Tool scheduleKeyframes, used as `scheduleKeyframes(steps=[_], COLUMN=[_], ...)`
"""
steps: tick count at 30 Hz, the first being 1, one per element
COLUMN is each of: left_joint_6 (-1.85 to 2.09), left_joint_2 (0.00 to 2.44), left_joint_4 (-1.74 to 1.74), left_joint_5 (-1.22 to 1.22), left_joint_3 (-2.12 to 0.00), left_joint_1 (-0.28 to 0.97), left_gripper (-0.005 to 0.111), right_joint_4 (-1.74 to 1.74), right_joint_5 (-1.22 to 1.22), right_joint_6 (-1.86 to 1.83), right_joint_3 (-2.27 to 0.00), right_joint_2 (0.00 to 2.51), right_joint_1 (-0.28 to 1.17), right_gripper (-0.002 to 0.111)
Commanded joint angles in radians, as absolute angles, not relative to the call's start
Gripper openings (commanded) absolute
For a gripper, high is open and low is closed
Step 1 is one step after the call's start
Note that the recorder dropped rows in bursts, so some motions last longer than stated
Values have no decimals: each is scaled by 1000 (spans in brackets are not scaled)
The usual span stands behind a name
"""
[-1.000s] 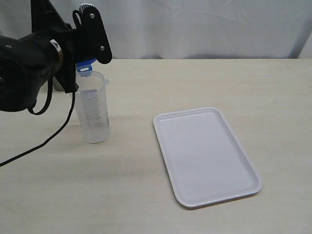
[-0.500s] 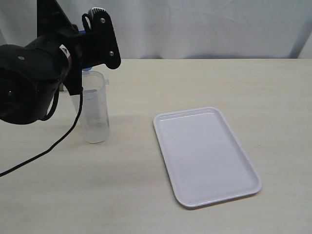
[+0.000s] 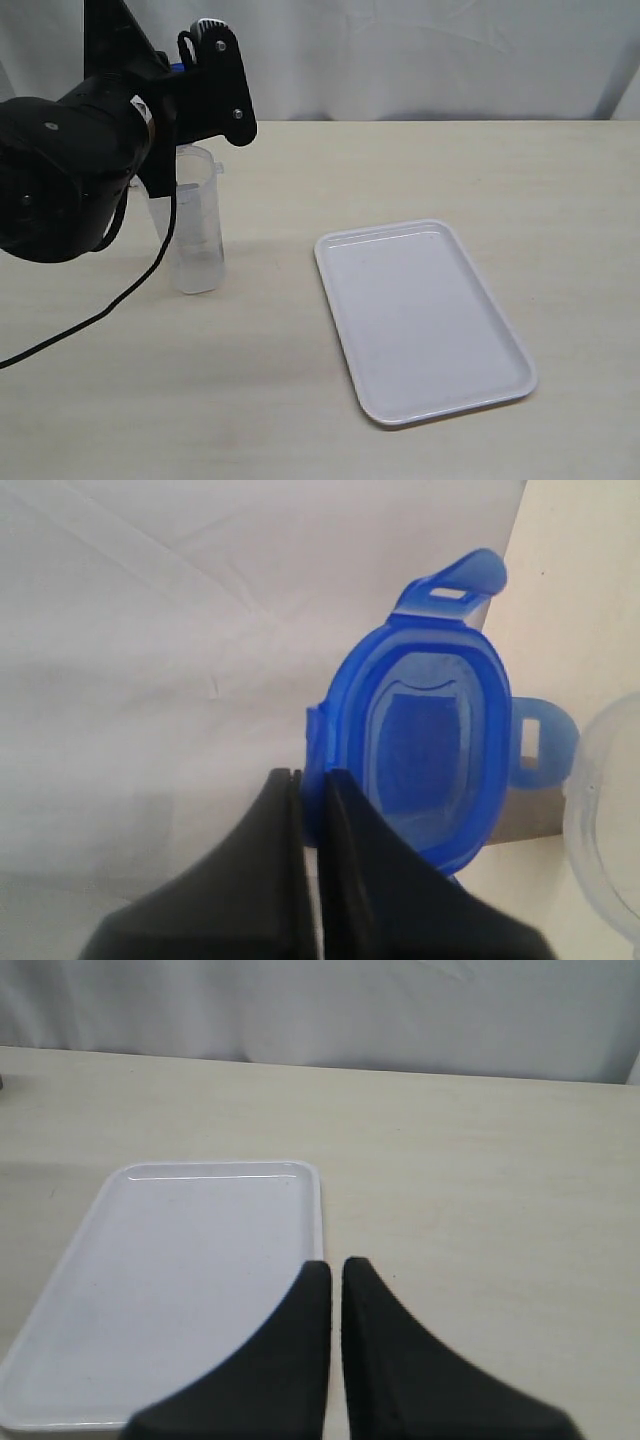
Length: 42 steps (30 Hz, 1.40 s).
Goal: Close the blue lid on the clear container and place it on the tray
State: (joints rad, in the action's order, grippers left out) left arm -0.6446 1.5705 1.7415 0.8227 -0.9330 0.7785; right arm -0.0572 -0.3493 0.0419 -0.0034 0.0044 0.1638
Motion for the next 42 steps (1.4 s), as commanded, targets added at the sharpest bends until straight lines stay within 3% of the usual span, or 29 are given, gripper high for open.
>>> scheduleKeyframes(steps=[1,42], left_joint_6=[-656,-659], left_joint_2=[1568,1568], left_joint_4=[1744,1744], left_joint_5=[836,858], left_joint_3=[-931,-931], left_joint_1=[781,781], left_gripper=[0,0], right_joint_4=[-59,-59], right_joint_5=[-346,-346], right_joint_6=[41,41], right_joint_3=[0,0], right_joint_2=[0,0], right_joint_1=[166,166], right_gripper=[4,4])
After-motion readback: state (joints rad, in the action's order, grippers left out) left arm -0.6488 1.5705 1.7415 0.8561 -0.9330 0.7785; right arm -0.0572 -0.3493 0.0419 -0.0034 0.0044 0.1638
